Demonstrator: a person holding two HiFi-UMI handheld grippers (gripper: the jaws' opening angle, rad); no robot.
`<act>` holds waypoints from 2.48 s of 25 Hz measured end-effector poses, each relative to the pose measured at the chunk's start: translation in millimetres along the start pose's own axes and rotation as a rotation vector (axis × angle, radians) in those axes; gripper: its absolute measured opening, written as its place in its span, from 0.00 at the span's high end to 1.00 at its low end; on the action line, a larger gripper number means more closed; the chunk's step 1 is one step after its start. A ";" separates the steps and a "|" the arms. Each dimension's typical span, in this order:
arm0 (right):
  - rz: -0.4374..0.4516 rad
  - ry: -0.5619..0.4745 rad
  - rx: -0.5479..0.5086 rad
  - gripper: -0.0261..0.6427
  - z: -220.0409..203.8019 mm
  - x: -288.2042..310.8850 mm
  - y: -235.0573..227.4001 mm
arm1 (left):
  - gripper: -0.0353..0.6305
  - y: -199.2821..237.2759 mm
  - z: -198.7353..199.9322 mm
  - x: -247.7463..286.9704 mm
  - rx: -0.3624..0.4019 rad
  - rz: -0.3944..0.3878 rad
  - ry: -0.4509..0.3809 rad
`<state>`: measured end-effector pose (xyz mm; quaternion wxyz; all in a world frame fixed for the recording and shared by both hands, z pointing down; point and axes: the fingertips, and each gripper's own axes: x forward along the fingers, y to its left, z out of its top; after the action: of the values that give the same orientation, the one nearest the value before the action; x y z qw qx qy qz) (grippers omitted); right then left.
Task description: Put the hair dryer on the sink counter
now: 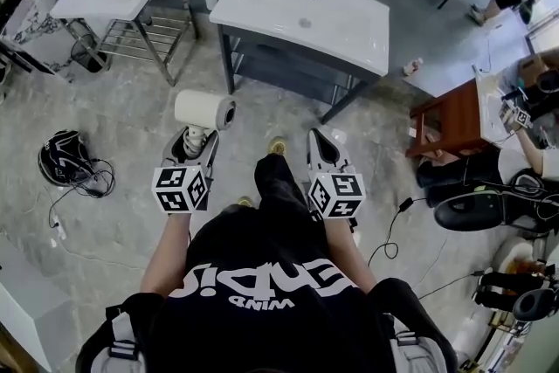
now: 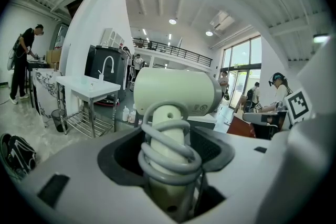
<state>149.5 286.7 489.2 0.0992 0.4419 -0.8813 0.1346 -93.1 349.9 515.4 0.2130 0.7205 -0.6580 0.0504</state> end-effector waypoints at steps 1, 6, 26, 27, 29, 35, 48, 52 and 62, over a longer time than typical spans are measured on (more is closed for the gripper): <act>-0.001 0.000 0.001 0.93 0.1 2.9 -0.8 | 0.52 1.4 0.5 2.8 0.003 -0.002 0.002; 0.001 0.004 0.016 0.93 -1.7 19.9 -5.1 | 0.52 10.0 1.9 17.2 0.012 0.001 0.018; 0.018 0.014 0.031 0.93 36.5 142.3 -58.6 | 0.52 42.7 46.3 137.9 0.018 -0.001 0.063; 0.024 0.019 0.029 0.93 40.3 149.7 -62.7 | 0.52 43.7 50.5 145.0 0.014 0.002 0.064; 0.035 0.029 0.025 0.93 49.5 162.1 -69.7 | 0.52 45.8 60.1 156.5 0.004 0.010 0.067; 0.052 0.035 0.029 0.93 71.2 203.5 -99.0 | 0.52 50.6 79.9 194.1 -0.012 0.030 0.073; 0.108 0.034 -0.012 0.93 117.2 286.8 -152.7 | 0.52 55.2 119.8 279.4 -0.037 0.066 0.047; 0.120 0.038 -0.010 0.93 125.4 302.8 -173.3 | 0.52 53.4 128.8 299.0 -0.040 0.087 0.040; 0.151 0.050 0.017 0.93 123.1 332.0 -188.2 | 0.52 56.9 140.9 327.2 -0.033 0.099 0.048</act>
<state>98.5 -110.9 498.8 0.1067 0.3715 -0.9083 0.1602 -135.4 -8.4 517.1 0.2377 0.6822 -0.6882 0.0673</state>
